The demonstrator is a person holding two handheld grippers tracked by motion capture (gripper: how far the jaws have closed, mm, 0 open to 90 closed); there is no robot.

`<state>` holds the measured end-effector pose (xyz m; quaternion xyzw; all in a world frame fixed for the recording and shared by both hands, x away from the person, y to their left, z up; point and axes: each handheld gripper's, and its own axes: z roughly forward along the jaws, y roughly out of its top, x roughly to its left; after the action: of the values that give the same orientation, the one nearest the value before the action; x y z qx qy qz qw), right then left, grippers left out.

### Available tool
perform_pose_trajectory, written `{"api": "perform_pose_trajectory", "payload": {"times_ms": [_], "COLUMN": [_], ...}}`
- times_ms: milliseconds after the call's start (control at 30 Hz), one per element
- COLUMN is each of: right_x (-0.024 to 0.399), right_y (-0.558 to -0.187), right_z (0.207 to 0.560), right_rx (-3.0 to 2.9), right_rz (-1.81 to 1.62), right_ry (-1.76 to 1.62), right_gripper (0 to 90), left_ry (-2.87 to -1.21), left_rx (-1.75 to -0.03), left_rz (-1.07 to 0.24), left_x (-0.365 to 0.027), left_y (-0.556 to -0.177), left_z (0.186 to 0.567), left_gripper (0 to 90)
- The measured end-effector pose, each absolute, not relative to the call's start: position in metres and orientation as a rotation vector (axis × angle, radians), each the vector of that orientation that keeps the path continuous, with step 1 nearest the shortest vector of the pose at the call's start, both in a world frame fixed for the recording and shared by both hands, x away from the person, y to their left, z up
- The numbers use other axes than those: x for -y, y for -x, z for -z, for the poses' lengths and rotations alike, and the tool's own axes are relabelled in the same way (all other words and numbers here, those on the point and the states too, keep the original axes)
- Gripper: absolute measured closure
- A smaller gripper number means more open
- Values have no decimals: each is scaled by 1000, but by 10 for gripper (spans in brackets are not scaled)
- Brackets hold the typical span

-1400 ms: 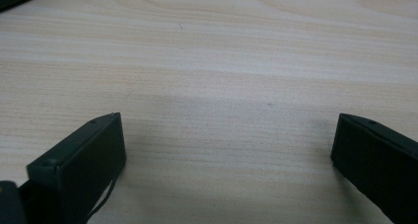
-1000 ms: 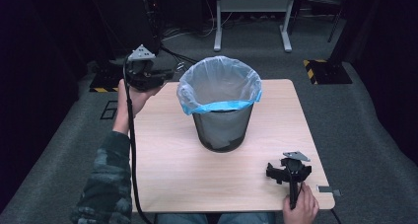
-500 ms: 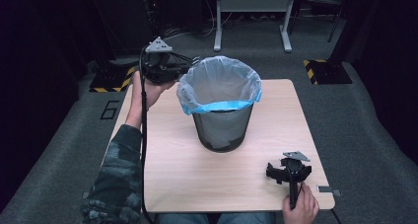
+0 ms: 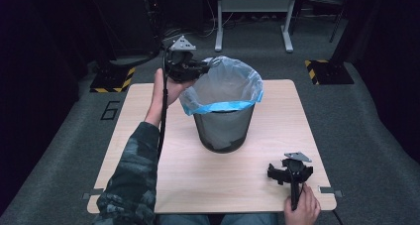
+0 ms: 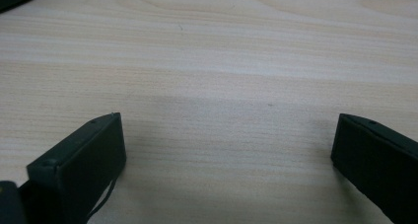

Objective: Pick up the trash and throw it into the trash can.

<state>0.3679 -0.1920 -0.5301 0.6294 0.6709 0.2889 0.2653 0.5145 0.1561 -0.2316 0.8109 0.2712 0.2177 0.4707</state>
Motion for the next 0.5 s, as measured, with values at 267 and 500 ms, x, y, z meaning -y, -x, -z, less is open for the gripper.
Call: {"api": "perform_pose_trajectory", "payload": {"times_ms": [267, 500], "right_x": [192, 192], "right_y": [-368, -368], "right_z": [530, 530], "right_rx": [-1813, -1812], "right_rz": [-780, -780], "right_ry": [-1700, -1700], "right_gripper": [0, 0], "left_ry": [-2017, -2019], "left_rx": [-658, -668], "left_rz": [-510, -482], "left_x": [-136, -125], "left_y": [-522, -529], "left_z": [240, 244], "left_gripper": [791, 791]}}
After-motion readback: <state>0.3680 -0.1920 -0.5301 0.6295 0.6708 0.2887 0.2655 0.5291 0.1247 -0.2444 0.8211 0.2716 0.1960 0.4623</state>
